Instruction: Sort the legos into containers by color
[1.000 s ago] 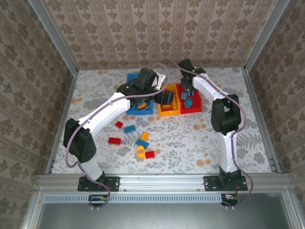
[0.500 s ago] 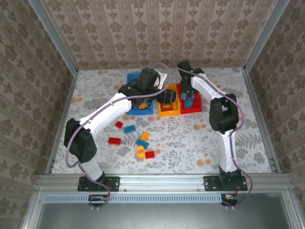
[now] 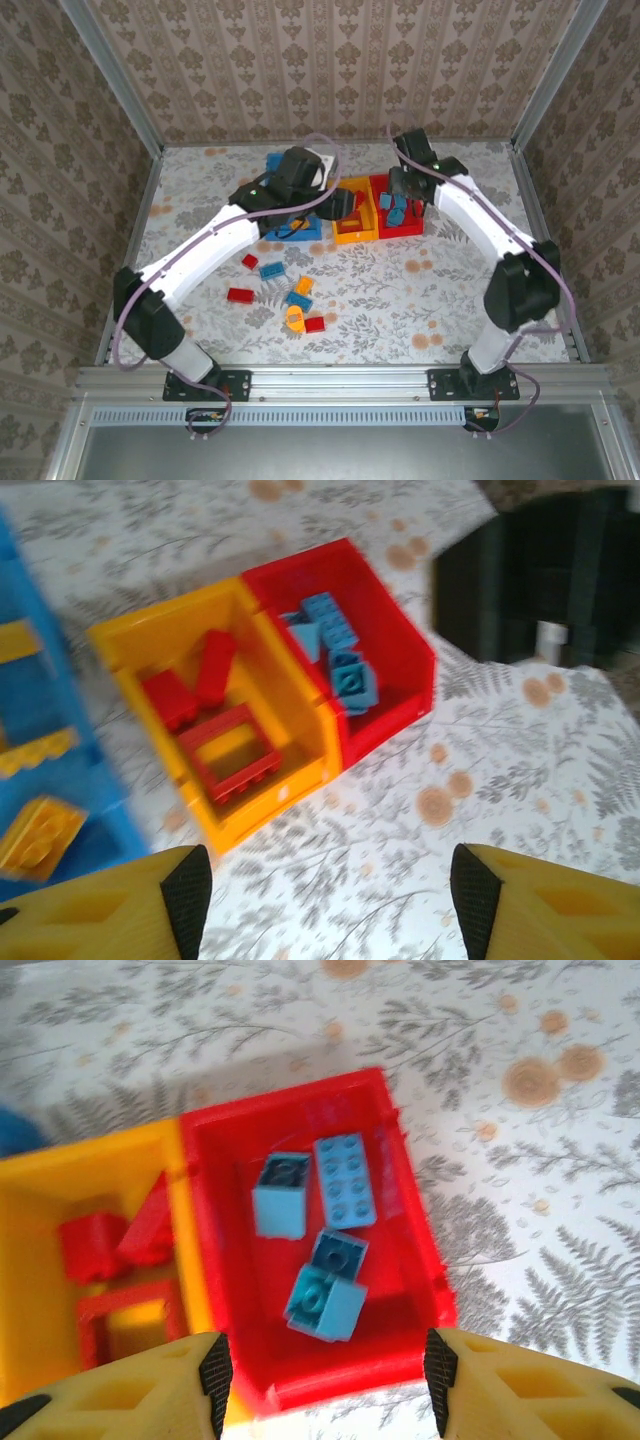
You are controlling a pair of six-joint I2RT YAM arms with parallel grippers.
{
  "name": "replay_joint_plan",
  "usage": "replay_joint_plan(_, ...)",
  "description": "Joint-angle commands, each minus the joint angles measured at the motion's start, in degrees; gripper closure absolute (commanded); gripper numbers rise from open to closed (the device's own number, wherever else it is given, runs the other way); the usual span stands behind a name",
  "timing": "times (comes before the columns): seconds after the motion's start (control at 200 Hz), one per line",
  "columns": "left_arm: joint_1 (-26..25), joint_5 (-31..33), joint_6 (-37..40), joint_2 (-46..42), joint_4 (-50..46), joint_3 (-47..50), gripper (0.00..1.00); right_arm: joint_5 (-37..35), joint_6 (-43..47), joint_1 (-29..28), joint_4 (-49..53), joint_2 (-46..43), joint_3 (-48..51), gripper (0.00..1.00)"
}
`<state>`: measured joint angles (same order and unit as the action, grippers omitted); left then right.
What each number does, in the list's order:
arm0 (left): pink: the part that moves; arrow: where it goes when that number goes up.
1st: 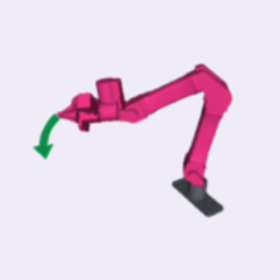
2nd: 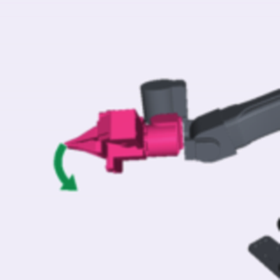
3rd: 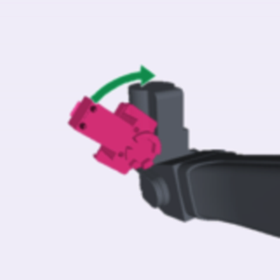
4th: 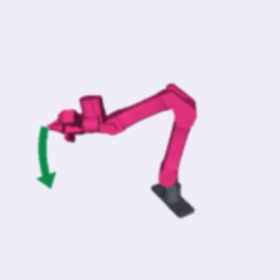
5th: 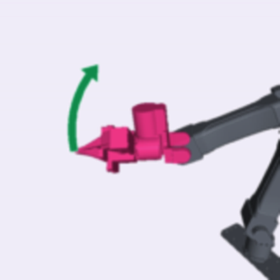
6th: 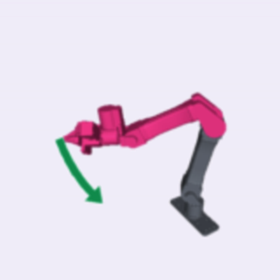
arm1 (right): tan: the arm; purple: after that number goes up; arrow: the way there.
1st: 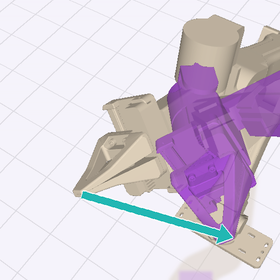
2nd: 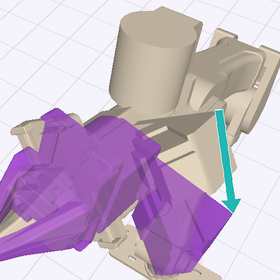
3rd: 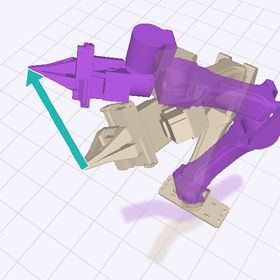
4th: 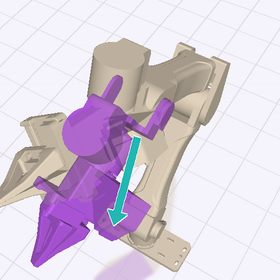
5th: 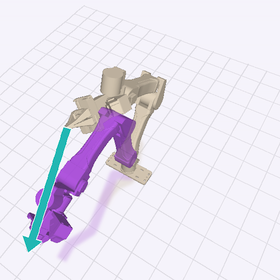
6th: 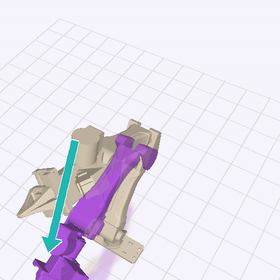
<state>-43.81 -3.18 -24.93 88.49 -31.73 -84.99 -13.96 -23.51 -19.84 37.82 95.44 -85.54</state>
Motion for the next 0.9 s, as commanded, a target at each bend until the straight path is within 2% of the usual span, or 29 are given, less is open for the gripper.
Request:
replay_joint_plan(0.0,2.51,6.76,-4.34,-5.98,-8.64,5.06,0.34,7.97,4.00,-5.27,-10.21,-6.97,10.28,0.39)
replay_joint_plan(0.08,6.34,9.45,-8.13,-9.58,-14.34,10.22,0.35,12.60,7.56,-11.11,-16.52,-12.07,17.28,0.31)
replay_joint_plan(0.18,12.95,10.12,-13.65,-12.53,-20.56,16.43,0.36,17.72,6.63,-17.04,-21.05,-14.42,22.01,0.28)
replay_joint_plan(0.3,20.83,7.42,-16.67,-12.92,-19.82,22.50,0.33,22.53,6.05,-23.23,-26.73,-14.27,25.24,0.26)
replay_joint_plan(0.475,29.03,1.31,-24.52,-7.14,-13.93,25.79,0.27,28.04,5.91,-26.68,-33.81,-12.09,26.64,0.23)
replay_joint_plan(0.655,30.89,-1.25,-29.56,-0.20,-7.88,24.25,0.25,30.23,8.69,-27.42,-33.47,-10.07,24.30,0.22)
replay_joint_plan(0.8,30.72,-2.25,-32.44,6.36,-11.57,21.11,0.24,30.05,9.36,-27.38,-32.55,-9.02,22.92,0.22)
replay_joint_plan(0.895,30.63,-2.88,-34.57,7.94,-9.34,22.21,0.24,30.08,9.20,-27.42,-32.38,-8.74,22.60,0.22)
